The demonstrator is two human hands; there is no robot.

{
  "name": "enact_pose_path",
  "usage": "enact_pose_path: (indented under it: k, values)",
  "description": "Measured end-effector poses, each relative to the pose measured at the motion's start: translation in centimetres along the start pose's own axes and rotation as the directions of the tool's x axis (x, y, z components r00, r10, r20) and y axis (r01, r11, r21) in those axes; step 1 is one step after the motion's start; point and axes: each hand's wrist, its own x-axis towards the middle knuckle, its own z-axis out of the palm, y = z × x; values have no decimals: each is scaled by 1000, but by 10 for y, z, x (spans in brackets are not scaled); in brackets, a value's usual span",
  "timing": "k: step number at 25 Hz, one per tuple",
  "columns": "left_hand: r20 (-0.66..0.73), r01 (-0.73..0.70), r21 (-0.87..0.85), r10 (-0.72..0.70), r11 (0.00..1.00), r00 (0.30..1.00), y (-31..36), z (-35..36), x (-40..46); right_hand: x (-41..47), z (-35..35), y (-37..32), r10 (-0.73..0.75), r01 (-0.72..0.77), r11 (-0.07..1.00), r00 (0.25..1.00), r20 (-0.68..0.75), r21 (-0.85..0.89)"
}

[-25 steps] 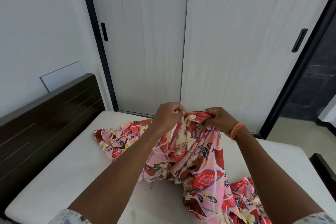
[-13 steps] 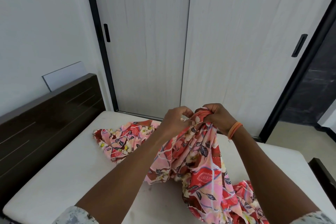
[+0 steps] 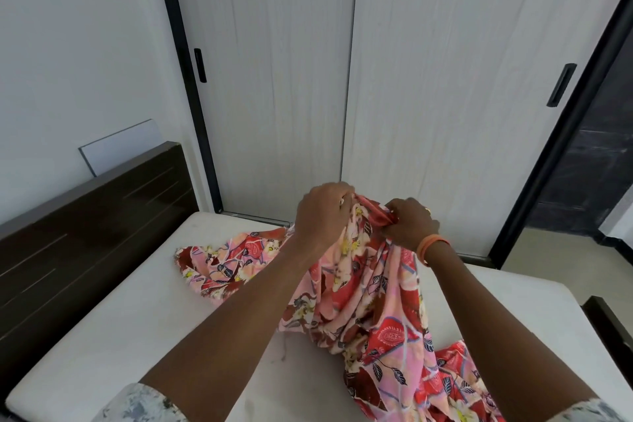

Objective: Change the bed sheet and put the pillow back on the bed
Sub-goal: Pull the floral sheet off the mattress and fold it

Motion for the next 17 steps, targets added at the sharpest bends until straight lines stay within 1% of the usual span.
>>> enact_pose_path:
  k: [1, 2, 3, 4, 5, 7, 8, 9, 10, 11, 14, 17]
  values:
    - [-33, -15, -1, 15, 1000, 999, 3, -3, 4, -1, 2, -2, 68, -69, 995, 997, -27, -67]
    - [-57, -29, -11, 29, 1000, 998, 6, -6, 9, -2, 4, -5, 106, -109, 993, 992, -66, -52]
    - [-73, -39, -21, 37, 999, 997, 10, -9, 13, -5, 5, -8, 101, -100, 995, 989, -109, 17]
    - [-74, -42, -33, 39, 999, 996, 13, -11, 18, -7, 7, -12, 42, -26, 994, 985, -165, 102]
    - [-62, -42, -52, 39, 998, 997, 16, -13, 22, -11, 7, -19, -48, 91, 981, 970, -239, 174]
    - [-19, -54, -92, 52, 994, 998, 19, -15, 28, -19, 5, -31, -203, 325, 908, 893, -402, 264]
    - [-4, -58, -106, 58, 993, 998, 19, -15, 31, -21, 1, -39, -217, 392, 869, 851, -478, 303]
    - [5, -60, -122, 61, 991, 998, 21, -16, 33, -23, -4, -46, -196, 416, 843, 827, -527, 340]
    - [6, -61, -136, 62, 989, 998, 22, -16, 34, -24, -8, -52, -168, 413, 837, 819, -549, 359]
    - [2, -60, -146, 61, 987, 998, 24, -16, 35, -24, -9, -56, -145, 386, 849, 827, -543, 360]
    - [-24, -52, -178, 49, 983, 999, 29, -17, 38, -22, 0, -55, -68, 222, 928, 891, -449, 299]
    - [-77, -28, -196, 14, 980, 997, 32, -20, 42, -23, 28, -34, 50, 37, 967, 943, -328, 254]
